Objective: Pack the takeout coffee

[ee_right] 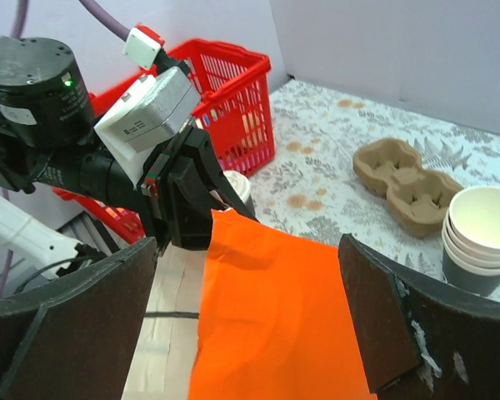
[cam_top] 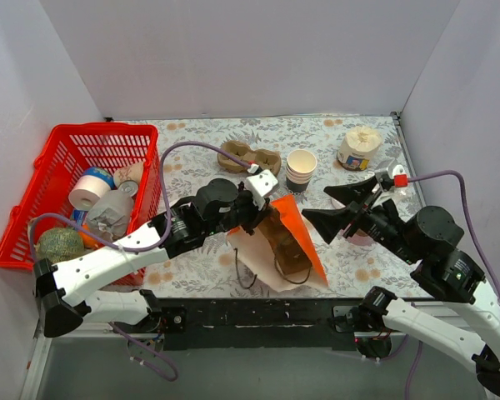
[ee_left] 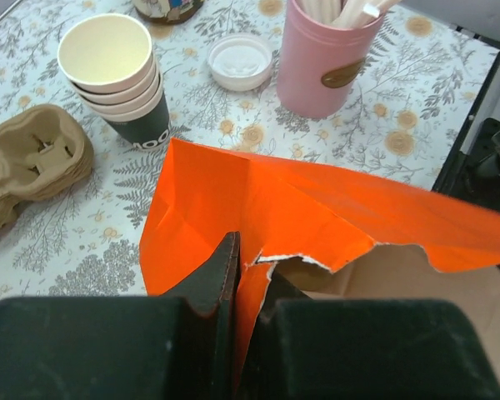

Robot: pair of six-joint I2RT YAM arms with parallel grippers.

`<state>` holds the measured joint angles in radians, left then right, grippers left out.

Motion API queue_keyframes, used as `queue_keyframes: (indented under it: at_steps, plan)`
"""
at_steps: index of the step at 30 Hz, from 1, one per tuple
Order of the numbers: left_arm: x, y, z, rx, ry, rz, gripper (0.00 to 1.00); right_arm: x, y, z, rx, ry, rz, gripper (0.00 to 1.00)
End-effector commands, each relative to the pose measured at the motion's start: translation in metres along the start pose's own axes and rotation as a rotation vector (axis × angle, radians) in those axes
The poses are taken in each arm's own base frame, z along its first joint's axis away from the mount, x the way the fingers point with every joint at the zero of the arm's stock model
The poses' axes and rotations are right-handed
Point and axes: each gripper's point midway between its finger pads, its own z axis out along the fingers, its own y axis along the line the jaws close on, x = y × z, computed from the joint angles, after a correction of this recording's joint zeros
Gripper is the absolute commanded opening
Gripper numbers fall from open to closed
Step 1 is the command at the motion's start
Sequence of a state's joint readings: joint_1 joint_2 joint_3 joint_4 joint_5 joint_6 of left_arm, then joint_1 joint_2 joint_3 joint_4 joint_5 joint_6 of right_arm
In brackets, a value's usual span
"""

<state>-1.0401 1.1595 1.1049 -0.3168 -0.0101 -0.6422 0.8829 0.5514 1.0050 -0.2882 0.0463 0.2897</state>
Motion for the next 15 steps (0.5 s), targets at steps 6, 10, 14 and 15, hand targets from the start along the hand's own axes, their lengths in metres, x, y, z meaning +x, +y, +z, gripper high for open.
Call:
queue_keyframes:
  at_steps: [6, 10, 14, 15]
  plan:
    - [-0.010, 0.016, -0.012, -0.106, -0.026, -0.043, 0.00, -0.011, -0.012, -0.003, 0.093, 0.013, 0.013, 0.98]
    - [-0.024, 0.016, -0.021, -0.101, -0.087, -0.053, 0.00, 0.000, -0.009, 0.004, 0.079, 0.103, -0.011, 0.98]
    - [-0.034, 0.013, -0.024, -0.087, -0.109, -0.066, 0.00, 0.017, -0.010, 0.013, 0.071, 0.185, -0.034, 0.98]
    - [-0.033, 0.013, -0.023, -0.088, -0.103, -0.065, 0.00, 0.023, -0.014, 0.016, 0.086, 0.208, -0.044, 0.98]
